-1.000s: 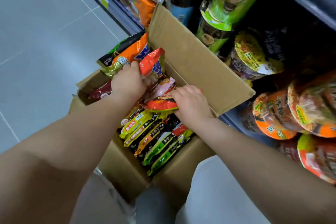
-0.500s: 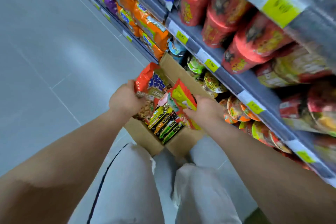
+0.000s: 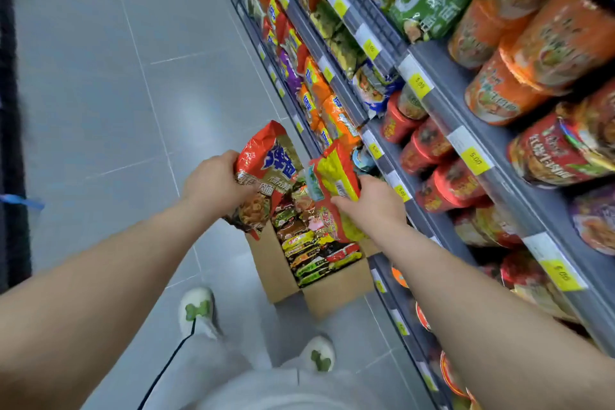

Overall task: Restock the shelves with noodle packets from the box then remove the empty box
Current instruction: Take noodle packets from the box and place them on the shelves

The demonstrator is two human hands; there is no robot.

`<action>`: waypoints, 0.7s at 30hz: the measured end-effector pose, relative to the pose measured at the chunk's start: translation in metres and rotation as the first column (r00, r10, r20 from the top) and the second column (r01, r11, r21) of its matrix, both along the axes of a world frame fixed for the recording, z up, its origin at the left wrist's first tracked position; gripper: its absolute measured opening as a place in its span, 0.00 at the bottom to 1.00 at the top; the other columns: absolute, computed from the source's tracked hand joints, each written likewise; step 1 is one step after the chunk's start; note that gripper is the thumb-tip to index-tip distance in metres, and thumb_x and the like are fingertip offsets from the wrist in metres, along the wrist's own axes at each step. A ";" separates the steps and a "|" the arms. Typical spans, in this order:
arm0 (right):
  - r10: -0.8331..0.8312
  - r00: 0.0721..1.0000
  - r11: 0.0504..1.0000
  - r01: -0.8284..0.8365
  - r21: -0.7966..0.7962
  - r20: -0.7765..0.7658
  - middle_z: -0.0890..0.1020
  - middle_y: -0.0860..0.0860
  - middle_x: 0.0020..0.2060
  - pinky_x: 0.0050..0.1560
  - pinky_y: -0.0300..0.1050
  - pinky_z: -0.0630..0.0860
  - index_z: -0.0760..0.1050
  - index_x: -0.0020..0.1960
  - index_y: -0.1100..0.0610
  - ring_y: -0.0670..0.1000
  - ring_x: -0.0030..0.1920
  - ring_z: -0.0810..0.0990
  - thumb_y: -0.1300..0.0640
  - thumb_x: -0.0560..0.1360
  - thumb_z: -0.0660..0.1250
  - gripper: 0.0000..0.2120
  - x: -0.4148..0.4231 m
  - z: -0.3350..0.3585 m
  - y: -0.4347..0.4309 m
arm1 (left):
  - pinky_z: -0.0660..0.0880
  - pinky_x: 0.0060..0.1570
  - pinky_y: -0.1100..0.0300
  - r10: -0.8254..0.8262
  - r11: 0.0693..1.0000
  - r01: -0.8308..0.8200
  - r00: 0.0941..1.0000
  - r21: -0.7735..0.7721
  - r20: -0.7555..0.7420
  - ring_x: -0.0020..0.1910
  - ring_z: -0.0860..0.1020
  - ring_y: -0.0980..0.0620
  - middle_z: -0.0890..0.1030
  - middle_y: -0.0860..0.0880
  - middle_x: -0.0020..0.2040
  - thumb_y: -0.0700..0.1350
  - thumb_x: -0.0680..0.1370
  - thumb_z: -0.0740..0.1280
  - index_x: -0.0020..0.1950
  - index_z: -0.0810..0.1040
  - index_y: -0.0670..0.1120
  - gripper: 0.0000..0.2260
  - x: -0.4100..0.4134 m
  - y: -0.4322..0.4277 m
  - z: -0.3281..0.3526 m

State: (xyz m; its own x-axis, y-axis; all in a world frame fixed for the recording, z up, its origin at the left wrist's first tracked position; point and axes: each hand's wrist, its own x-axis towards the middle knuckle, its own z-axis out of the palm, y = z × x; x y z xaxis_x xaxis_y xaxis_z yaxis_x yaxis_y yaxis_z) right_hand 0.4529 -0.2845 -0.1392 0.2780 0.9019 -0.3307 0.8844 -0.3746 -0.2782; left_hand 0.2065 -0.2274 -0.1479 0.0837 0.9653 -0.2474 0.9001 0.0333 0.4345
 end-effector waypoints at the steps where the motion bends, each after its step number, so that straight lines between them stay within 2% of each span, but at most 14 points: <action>1: 0.020 1.000 1.000 -0.020 0.007 0.007 0.80 0.50 0.42 0.37 0.46 0.74 0.73 0.52 0.53 0.55 0.43 0.79 0.37 0.70 0.68 0.22 -0.017 0.003 0.008 | 0.77 0.44 0.53 0.014 1.000 -0.014 1.000 -0.002 0.007 0.47 0.78 0.45 0.80 0.49 0.49 0.56 0.68 0.73 0.57 0.74 0.49 0.21 -0.017 0.004 0.002; 6: 0.113 0.991 0.993 -0.110 -0.033 0.067 0.78 0.50 0.41 0.34 0.45 0.72 0.71 0.50 0.55 0.54 0.41 0.77 0.37 0.71 0.67 0.22 -0.111 0.015 0.058 | 0.77 0.42 0.54 0.047 0.999 -0.047 0.999 -0.020 0.018 0.43 0.76 0.49 0.80 0.51 0.48 0.57 0.69 0.73 0.58 0.73 0.51 0.22 -0.115 0.040 0.003; 12: 0.154 0.985 0.988 -0.154 -0.005 0.078 0.80 0.52 0.45 0.39 0.45 0.71 0.70 0.49 0.54 0.57 0.47 0.80 0.40 0.72 0.68 0.18 -0.233 0.022 0.130 | 0.76 0.42 0.55 0.047 0.999 -0.047 0.999 -0.028 -0.018 0.43 0.76 0.49 0.79 0.52 0.47 0.57 0.68 0.73 0.56 0.73 0.53 0.20 -0.234 0.104 0.015; 18: 0.152 0.986 0.987 -0.155 0.041 0.074 0.80 0.51 0.45 0.38 0.44 0.68 0.73 0.53 0.51 0.56 0.47 0.80 0.44 0.72 0.68 0.14 -0.290 0.028 0.202 | 0.76 0.43 0.53 0.128 0.992 -0.128 0.992 0.018 -0.014 0.43 0.76 0.48 0.78 0.52 0.46 0.55 0.69 0.73 0.55 0.73 0.53 0.18 -0.298 0.170 0.020; 21: 0.164 0.982 0.985 -0.169 0.043 0.088 0.80 0.51 0.43 0.38 0.44 0.68 0.73 0.52 0.53 0.56 0.46 0.80 0.45 0.72 0.68 0.14 -0.301 0.021 0.259 | 0.78 0.44 0.51 0.142 0.990 -0.142 0.990 0.012 -0.016 0.46 0.78 0.46 0.80 0.51 0.49 0.56 0.70 0.73 0.57 0.72 0.53 0.19 -0.312 0.222 0.017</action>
State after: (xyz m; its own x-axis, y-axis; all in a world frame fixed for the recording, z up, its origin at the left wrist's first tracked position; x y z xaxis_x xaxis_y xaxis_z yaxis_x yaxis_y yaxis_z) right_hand 0.1515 -0.0259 -0.1181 0.1474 0.9526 -0.2661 0.9543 -0.2077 -0.2150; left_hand -0.1055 -0.0056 -0.1311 -0.0588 0.9698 -0.2368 0.8937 0.1568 0.4204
